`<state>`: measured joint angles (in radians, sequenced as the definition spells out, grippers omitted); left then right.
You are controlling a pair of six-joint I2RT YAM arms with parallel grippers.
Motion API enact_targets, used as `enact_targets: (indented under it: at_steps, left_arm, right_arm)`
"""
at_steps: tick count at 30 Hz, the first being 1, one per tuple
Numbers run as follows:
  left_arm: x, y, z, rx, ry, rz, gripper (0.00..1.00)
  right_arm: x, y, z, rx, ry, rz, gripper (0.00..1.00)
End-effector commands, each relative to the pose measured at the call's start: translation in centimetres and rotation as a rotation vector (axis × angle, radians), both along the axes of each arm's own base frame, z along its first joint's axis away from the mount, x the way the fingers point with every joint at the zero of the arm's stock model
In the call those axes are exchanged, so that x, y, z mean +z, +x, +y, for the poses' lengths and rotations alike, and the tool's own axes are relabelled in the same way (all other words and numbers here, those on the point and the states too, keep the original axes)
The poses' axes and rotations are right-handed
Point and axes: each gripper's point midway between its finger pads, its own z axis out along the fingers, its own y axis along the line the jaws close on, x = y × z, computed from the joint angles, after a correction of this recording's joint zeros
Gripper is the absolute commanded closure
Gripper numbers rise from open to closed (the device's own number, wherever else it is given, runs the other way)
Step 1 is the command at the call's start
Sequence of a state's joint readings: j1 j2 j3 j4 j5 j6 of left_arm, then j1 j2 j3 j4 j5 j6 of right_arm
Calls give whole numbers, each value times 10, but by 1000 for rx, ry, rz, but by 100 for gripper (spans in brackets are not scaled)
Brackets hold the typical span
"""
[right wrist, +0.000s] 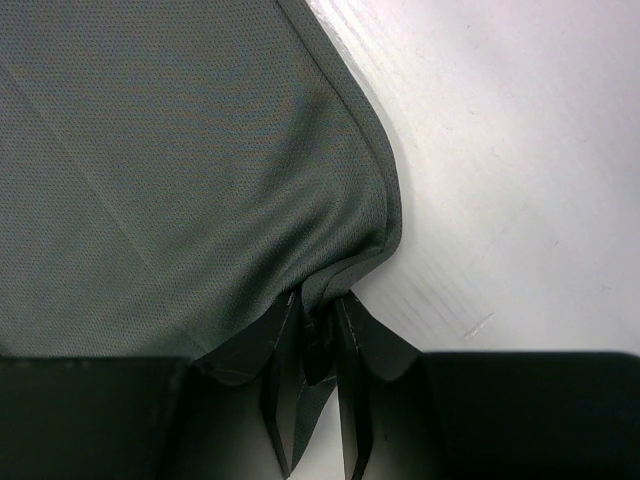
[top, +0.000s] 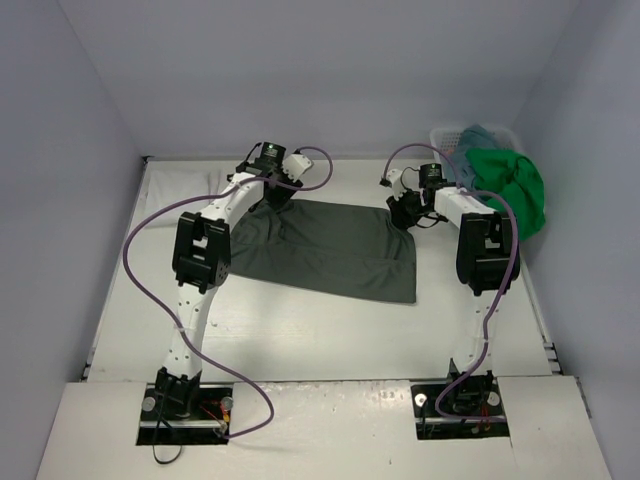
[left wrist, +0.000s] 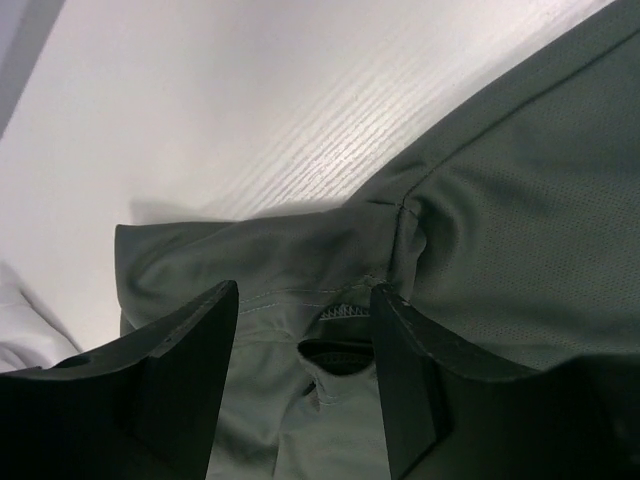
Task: Fold and stack the t-shirts
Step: Fold the tshirt
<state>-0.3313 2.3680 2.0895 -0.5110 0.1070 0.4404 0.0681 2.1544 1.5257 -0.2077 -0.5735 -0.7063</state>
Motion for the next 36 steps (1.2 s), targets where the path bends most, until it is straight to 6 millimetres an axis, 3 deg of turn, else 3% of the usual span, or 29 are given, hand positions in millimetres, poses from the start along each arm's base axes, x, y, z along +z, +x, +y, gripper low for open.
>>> enact_targets:
  at_steps: [1,6,15,24,31,33,36]
  left_arm:
    - [42,13,1,17,-34,-85,51]
    - [34,11,7,21,-23,-71,59]
    - [17,15,22,58,-14,-30,57]
    - [5,11,19,48,-57,10,58]
    - [10,12,13,38,-94,6,87]
    - [18,14,13,39,-103,-15,97]
    - [28,15,14,43,-107,-40,100]
  right_arm:
    - [-1,-13,4,4,-2,42,84]
    - [-2,-13,5,1,-1,43,85]
    - [-1,-14,3,-1,-6,43,85]
    - [5,-10,4,-10,-7,33,85]
    - [4,-14,6,-8,-6,40,87]
    - [1,-14,6,-11,-10,44,92]
    - [-2,-13,5,-24,-12,50,100]
